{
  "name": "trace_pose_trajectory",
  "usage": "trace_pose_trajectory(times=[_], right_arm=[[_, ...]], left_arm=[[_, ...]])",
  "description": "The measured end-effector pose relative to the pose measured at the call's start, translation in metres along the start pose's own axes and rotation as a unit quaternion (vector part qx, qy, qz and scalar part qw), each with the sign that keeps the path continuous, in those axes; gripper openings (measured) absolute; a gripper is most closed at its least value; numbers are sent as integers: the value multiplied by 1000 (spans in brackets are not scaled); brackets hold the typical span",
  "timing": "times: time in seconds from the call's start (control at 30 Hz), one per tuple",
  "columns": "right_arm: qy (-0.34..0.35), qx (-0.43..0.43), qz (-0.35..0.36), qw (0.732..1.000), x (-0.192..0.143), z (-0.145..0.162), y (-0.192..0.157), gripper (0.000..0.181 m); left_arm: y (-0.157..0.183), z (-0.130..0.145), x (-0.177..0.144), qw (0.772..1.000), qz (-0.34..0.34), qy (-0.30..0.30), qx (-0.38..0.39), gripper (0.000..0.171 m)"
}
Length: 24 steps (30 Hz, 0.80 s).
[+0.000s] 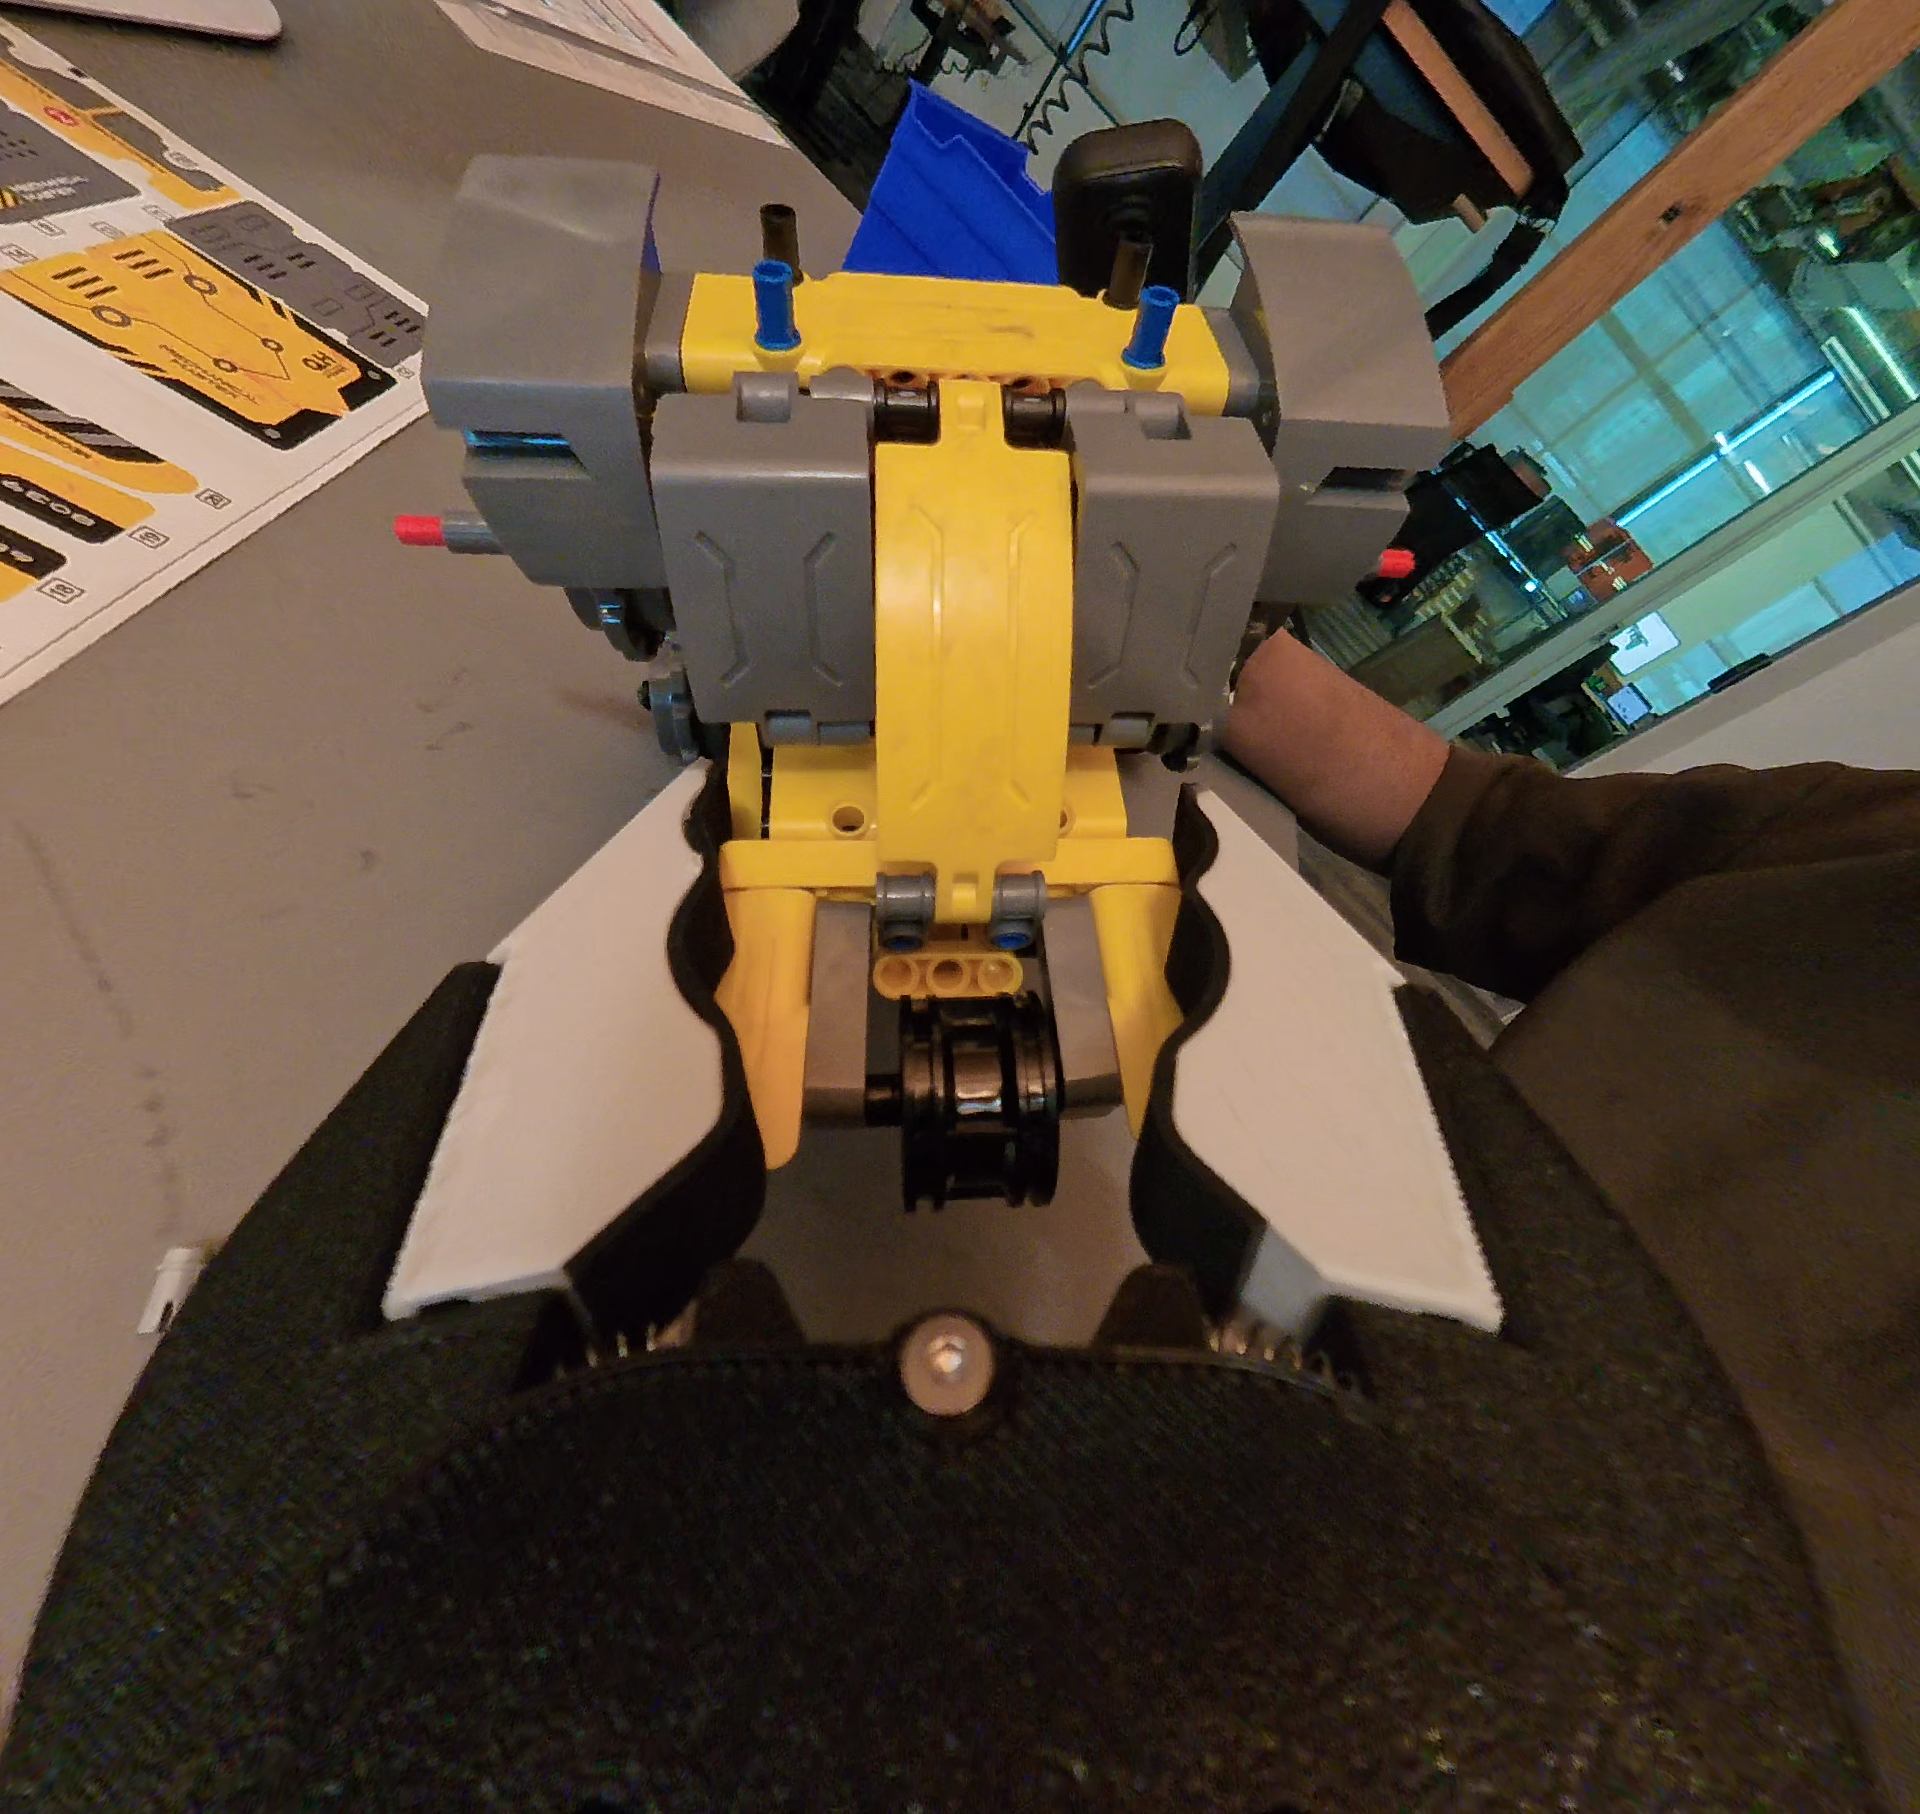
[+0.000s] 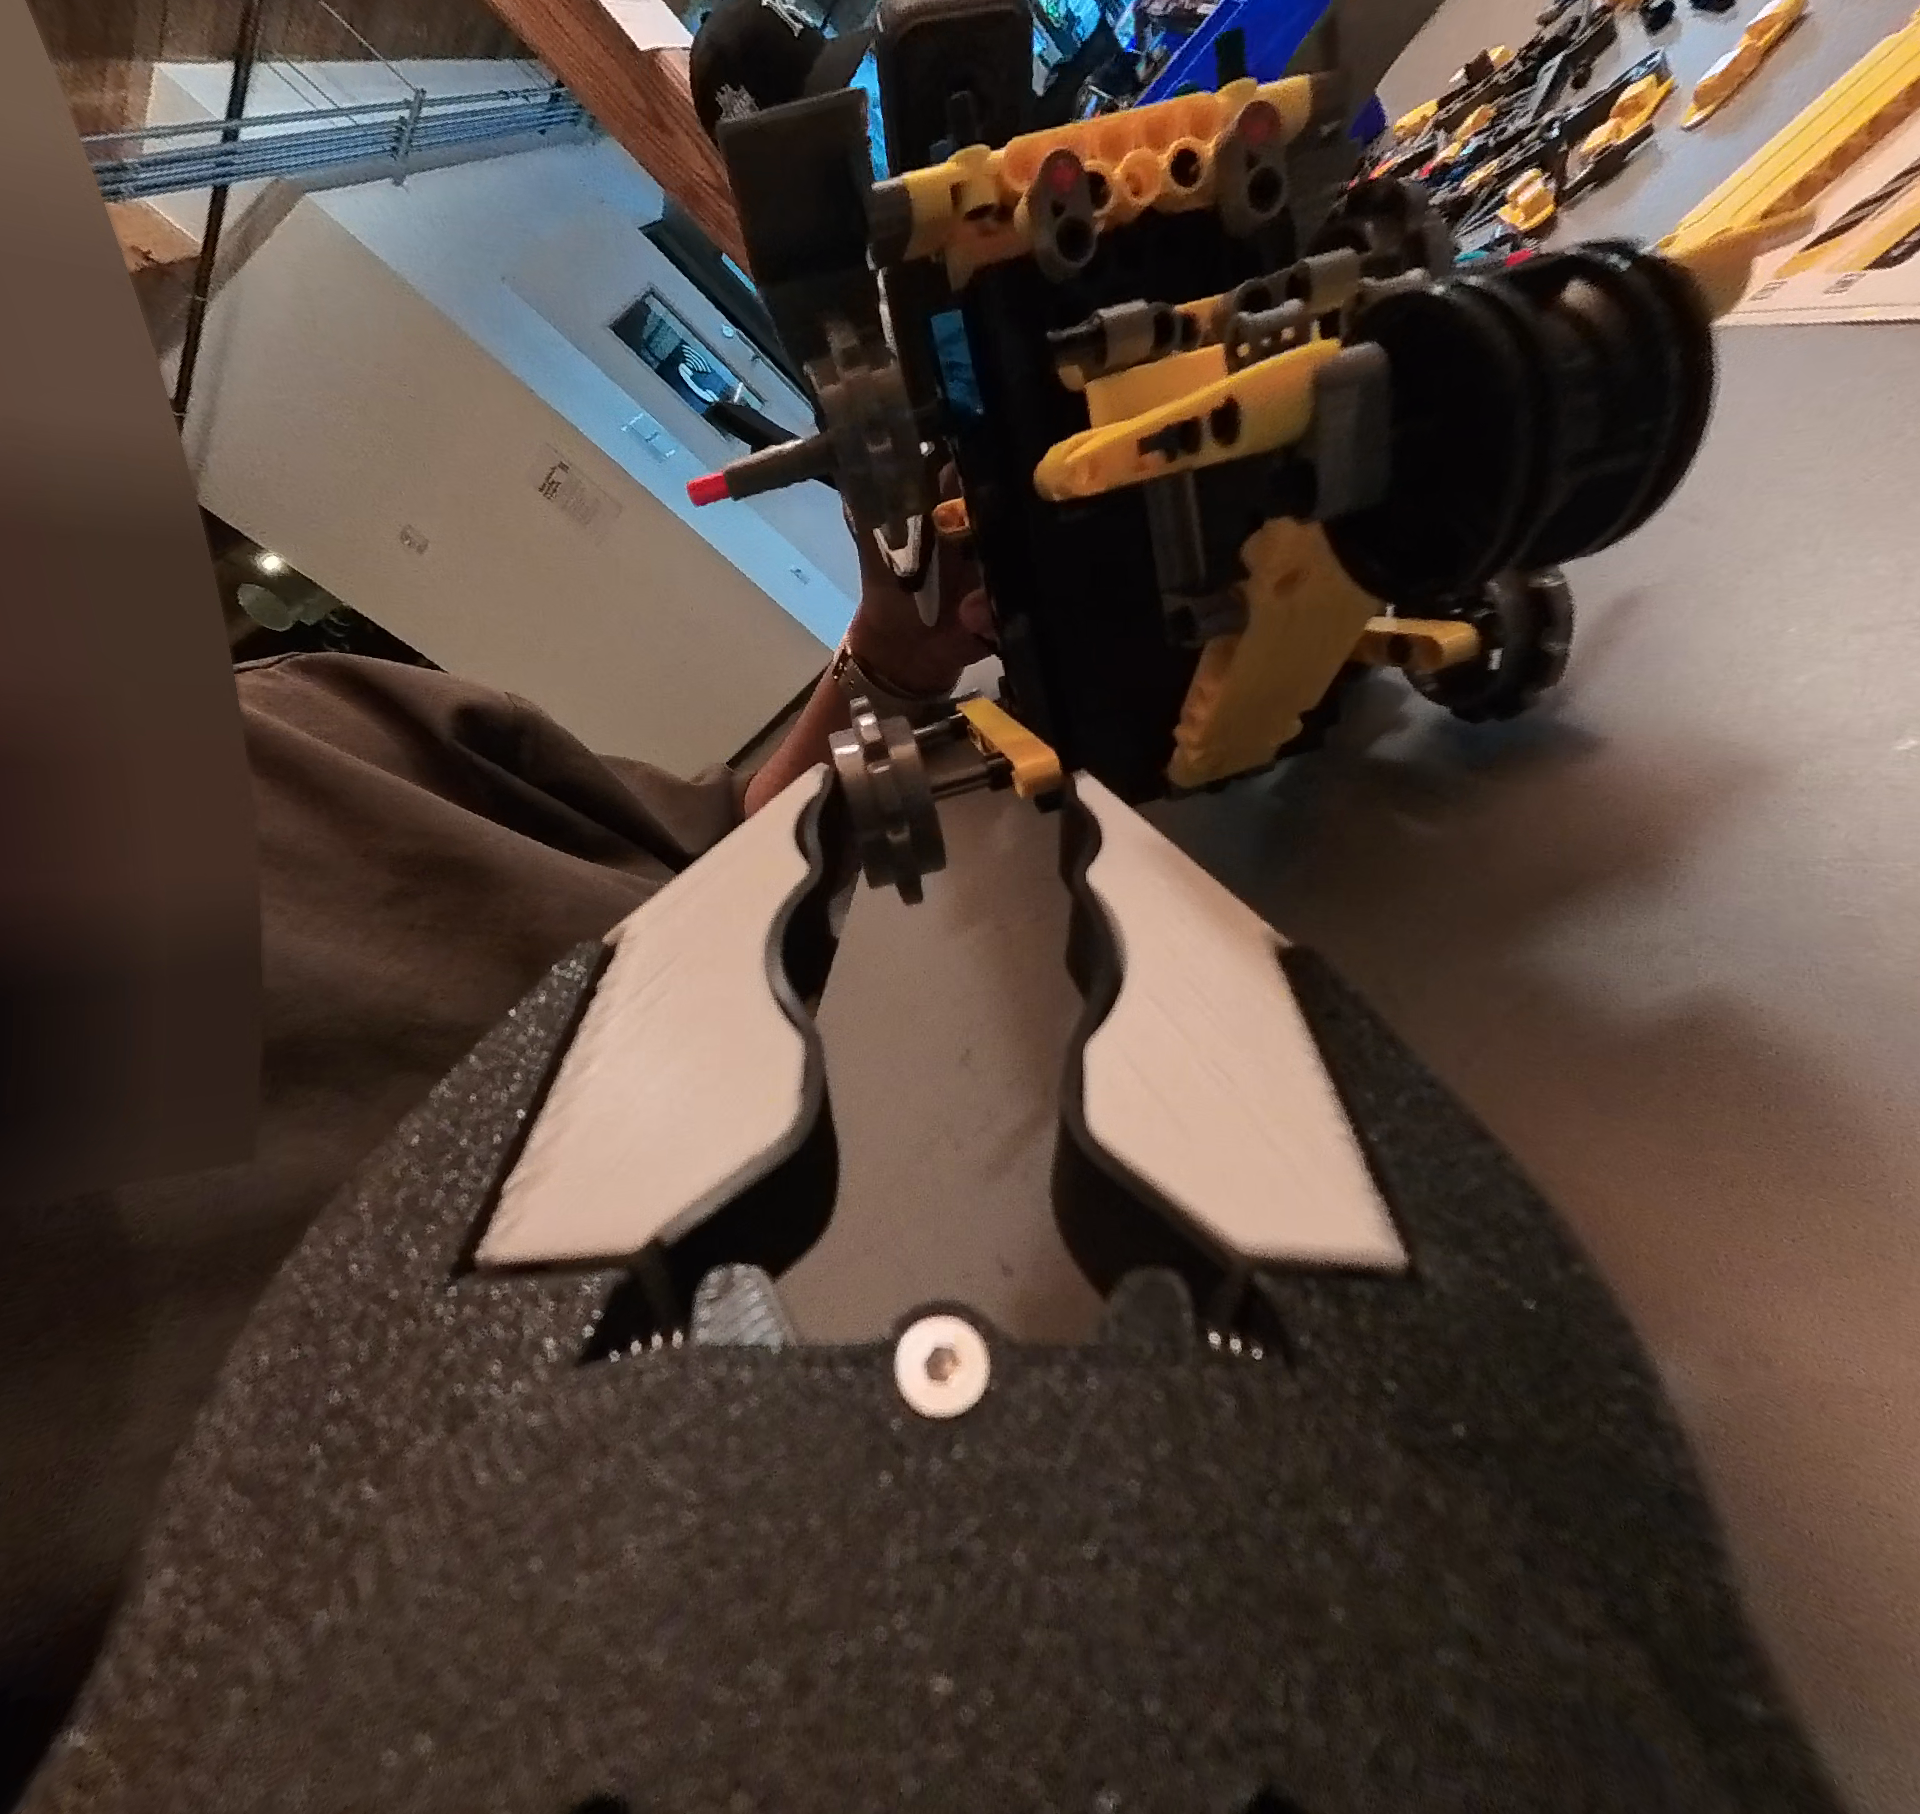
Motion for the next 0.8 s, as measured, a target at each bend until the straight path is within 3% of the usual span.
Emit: trace_pose_trajectory(times=[0.7,0.8], right_arm=[[31,-23,33,999,1,-8,1,42],[42,-22,29,998,-1,-11,-1,57]], left_arm=[[-3,-2,0,1000,-6,9,-21,83],[-4,-2,-2,1000,-2,13,-29,83]])
Point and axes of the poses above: each gripper's, where its closed fingertips meet, x out along the fingers, z out of its underside, y = z × x across the jaws, the point moved 2 cm from there along -x, back along the fingers, and after that the axes turned 14 degrees about y, right-handed, at the moved point
